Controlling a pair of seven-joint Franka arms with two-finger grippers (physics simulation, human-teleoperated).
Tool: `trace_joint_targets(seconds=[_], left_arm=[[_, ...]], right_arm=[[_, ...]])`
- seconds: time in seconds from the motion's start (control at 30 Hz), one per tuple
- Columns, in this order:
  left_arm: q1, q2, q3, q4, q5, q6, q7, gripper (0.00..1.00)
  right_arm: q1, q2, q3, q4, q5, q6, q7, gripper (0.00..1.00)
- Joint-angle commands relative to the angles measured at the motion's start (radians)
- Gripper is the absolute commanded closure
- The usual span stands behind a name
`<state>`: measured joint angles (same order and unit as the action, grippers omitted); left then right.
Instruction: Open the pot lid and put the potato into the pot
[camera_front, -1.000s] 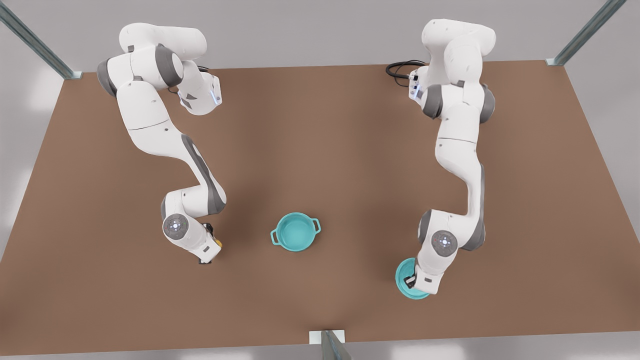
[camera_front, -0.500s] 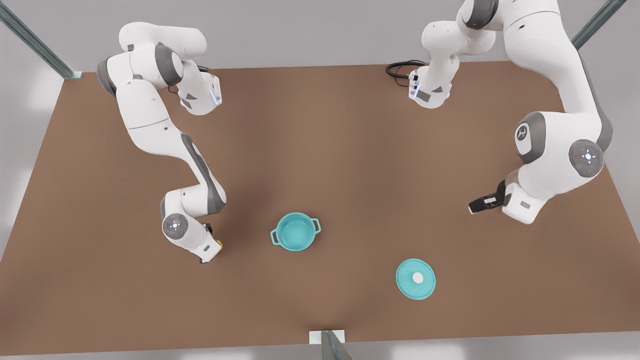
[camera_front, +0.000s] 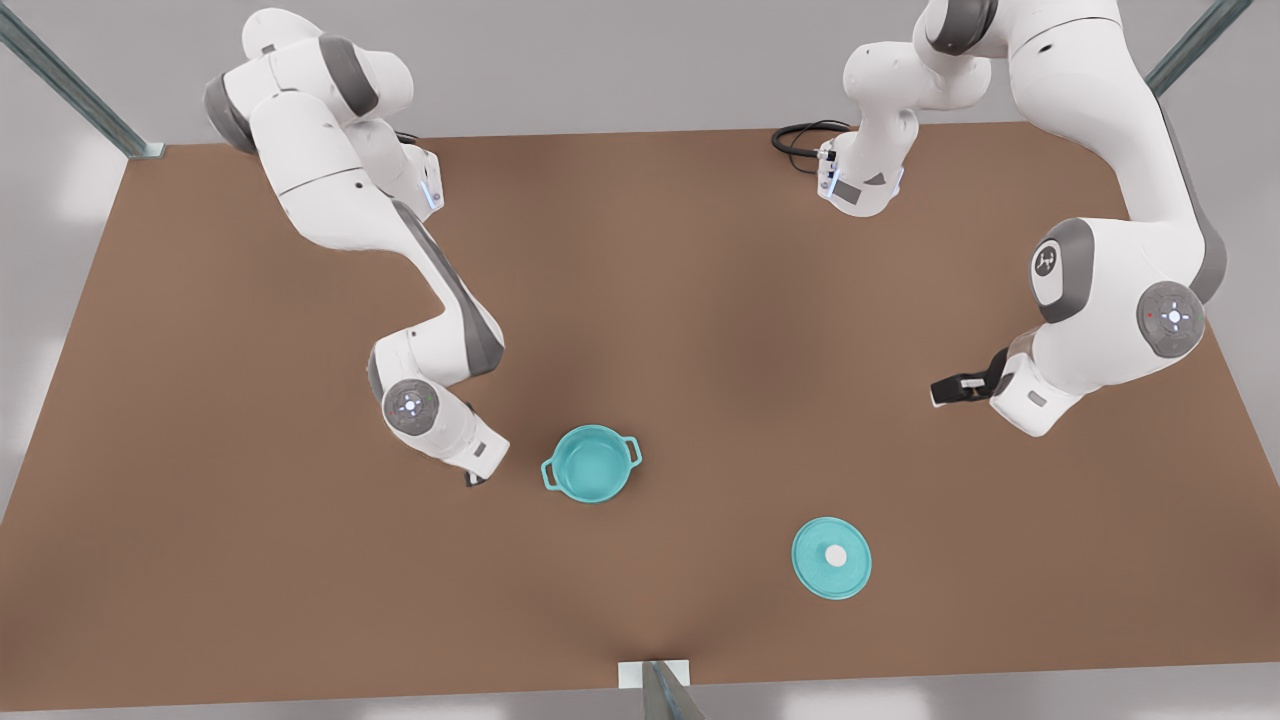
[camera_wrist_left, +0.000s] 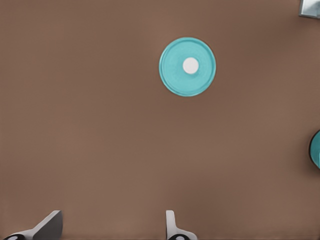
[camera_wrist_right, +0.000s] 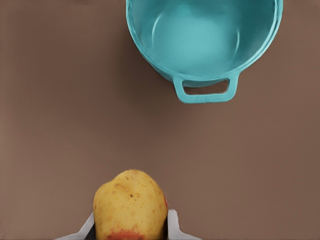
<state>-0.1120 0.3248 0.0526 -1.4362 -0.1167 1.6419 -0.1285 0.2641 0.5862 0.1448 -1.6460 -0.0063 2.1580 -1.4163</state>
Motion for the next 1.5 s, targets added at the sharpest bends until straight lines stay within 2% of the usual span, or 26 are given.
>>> trace_joint_targets(seconds=[0.0, 0.13, 0.23, 0.6, 0.8, 0.93, 0.97, 1.0, 1.17, 1.23, 1.3, 1.33, 1.37, 1.4, 1.47], left_arm=[[0.000, -0.003, 0.000, -0.003, 0.002, -0.011, 0.107, 0.00], [0.000, 0.002, 0.000, 0.002, 0.002, -0.024, 0.081, 0.00], [-0.003, 0.002, 0.000, 0.002, 0.003, -0.024, 0.075, 0.00], [-0.003, 0.003, 0.000, 0.004, 0.003, -0.024, 0.073, 0.00], [-0.003, 0.005, 0.000, 0.004, 0.003, -0.024, 0.073, 0.00], [-0.006, 0.007, -0.002, 0.002, 0.003, -0.024, 0.066, 0.00], [-0.006, 0.007, -0.002, 0.003, 0.005, -0.024, 0.066, 0.00], [-0.006, 0.007, -0.002, 0.004, 0.005, -0.024, 0.066, 0.00], [-0.005, 0.007, -0.002, 0.005, 0.005, -0.024, 0.067, 0.00], [-0.003, 0.008, -0.002, 0.017, 0.005, -0.022, 0.070, 0.00], [-0.005, 0.010, -0.002, 0.022, 0.005, -0.022, 0.076, 0.00], [-0.008, 0.011, -0.005, 0.022, 0.028, -0.022, 0.072, 0.00], [-0.008, 0.011, -0.005, 0.022, 0.032, -0.022, 0.072, 0.00], [-0.008, 0.011, -0.005, 0.022, 0.032, -0.022, 0.072, 0.00], [-0.006, 0.011, -0.005, 0.023, 0.031, -0.022, 0.079, 0.00]], right_arm=[[0.040, -0.002, 0.001, 0.002, 0.051, -0.055, 0.071, 0.56], [0.116, 0.011, 0.001, 0.020, 0.065, -0.055, 0.165, 0.56], [0.158, 0.044, 0.001, 0.098, 0.066, -0.055, 0.217, 0.56], [0.165, 0.176, -0.002, 0.305, 0.058, -0.064, 0.395, 0.56], [0.173, 0.265, 0.021, 0.387, 0.060, -0.050, 0.441, 0.56], [0.173, 0.268, 0.030, 0.388, 0.060, -0.050, 0.451, 0.54], [0.172, 0.268, 0.030, 0.388, 0.060, -0.047, 0.451, 0.45], [0.172, 0.270, 0.030, 0.388, 0.060, -0.027, 0.453, 0.00], [0.172, 0.268, 0.030, 0.391, 0.060, -0.029, 0.453, 0.00], [0.149, 0.224, 0.006, 0.393, 0.061, -0.041, 0.448, 0.00], [0.035, 0.132, -0.105, 0.423, 0.052, -0.240, 0.514, 0.00], [-0.071, 0.109, -0.110, 0.434, -0.001, -0.305, 0.525, 0.00], [-0.152, 0.083, -0.113, 0.434, -0.017, -0.457, 0.563, 0.00], [-0.209, 0.046, -0.113, 0.440, -0.018, -0.635, 0.767, 0.00], [-0.266, -0.042, -0.102, 0.433, -0.009, -0.687, 0.950, 0.00]])
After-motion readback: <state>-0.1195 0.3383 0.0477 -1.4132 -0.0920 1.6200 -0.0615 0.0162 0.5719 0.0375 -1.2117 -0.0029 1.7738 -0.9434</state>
